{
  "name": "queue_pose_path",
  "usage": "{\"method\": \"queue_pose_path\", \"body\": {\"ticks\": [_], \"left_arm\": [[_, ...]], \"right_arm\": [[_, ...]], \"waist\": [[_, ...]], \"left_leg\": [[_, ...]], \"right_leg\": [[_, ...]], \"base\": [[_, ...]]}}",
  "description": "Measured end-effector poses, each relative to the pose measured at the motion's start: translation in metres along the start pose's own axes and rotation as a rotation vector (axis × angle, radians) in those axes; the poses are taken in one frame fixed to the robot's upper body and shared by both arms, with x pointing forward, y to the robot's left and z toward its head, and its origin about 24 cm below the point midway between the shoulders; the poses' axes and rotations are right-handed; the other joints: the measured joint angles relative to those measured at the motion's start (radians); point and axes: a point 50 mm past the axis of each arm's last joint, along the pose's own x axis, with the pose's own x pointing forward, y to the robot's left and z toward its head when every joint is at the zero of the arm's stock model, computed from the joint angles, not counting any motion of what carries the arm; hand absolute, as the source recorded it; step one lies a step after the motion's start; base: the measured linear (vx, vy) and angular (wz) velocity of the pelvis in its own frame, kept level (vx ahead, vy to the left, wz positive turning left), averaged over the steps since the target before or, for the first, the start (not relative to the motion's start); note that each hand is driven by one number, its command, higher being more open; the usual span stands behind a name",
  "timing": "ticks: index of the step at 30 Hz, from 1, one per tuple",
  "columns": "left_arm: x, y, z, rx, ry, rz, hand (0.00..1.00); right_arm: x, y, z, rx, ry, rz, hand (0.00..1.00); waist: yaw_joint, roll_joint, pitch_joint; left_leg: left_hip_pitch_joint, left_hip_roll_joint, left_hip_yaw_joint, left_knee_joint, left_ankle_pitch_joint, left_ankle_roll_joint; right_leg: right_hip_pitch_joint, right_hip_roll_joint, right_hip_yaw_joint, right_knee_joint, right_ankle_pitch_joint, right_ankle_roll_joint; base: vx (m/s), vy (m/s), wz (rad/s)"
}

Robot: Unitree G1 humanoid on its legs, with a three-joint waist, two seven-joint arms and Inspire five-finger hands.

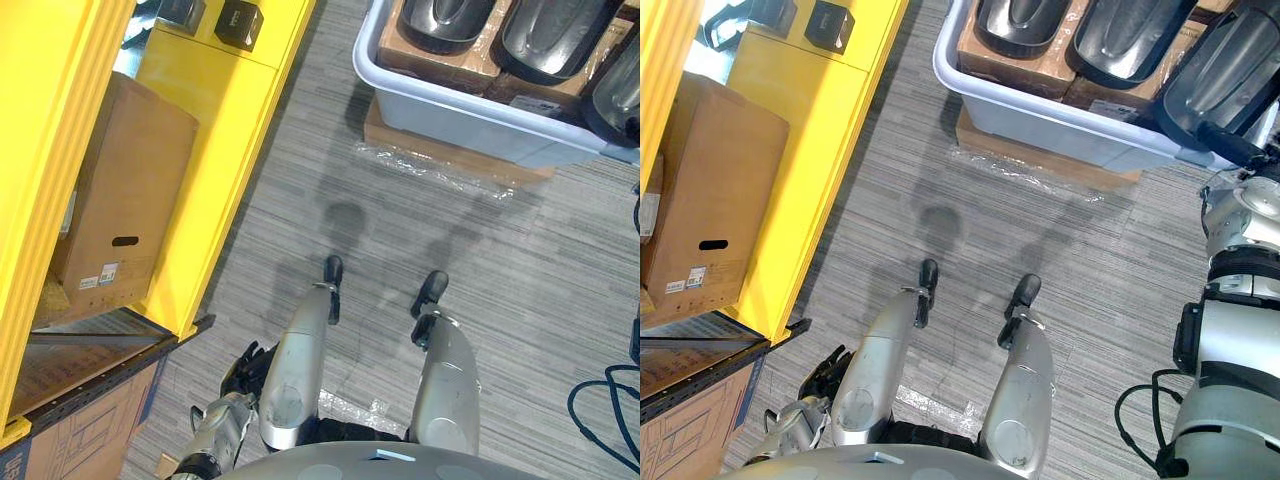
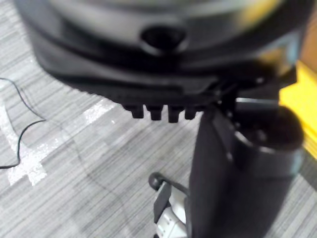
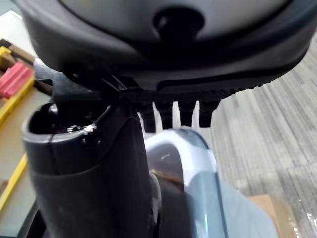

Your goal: Walk over and take three plastic housings, then place them on the shelf

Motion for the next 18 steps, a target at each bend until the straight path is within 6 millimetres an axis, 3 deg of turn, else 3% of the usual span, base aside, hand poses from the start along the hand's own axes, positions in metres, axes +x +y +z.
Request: {"method": "queue_pose_path", "body": {"ticks": [6, 10, 18], "left_arm": [[-0.001, 0.002, -0.004, -0.005, 0.015, 0.012, 1.0], [-0.001, 0.001, -0.005, -0.004, 0.018, 0.008, 1.0], [0.0, 0.0, -0.006, 0.001, 0.024, 0.005, 1.0]], "right_arm": [[0.003, -0.012, -0.002, -0.003, 0.026, -0.042, 0.0], [0.004, -0.02, -0.02, -0.048, 0.085, -0.048, 0.0], [0.003, -0.017, -0.023, -0.049, 0.089, -0.026, 0.0]], "waist": [[-0.014, 0.003, -0.002], [-0.013, 0.011, -0.008], [-0.013, 0.019, -0.013]], "left_leg": [[0.004, 0.001, -0.001, -0.001, 0.0, 0.0], [0.006, 0.003, -0.002, -0.001, 0.0, -0.001], [0.023, 0.002, -0.001, -0.005, 0.004, 0.0]], "right_leg": [[0.001, 0.0, 0.0, 0.004, -0.003, -0.003], [0.002, 0.002, -0.001, 0.006, -0.004, -0.005], [0.021, 0.002, 0.0, 0.0, -0.002, -0.002]], "base": [[0.0, 0.0, 0.0], [0.0, 0.0, 0.0], [0.0, 0.007, 0.01]]}}
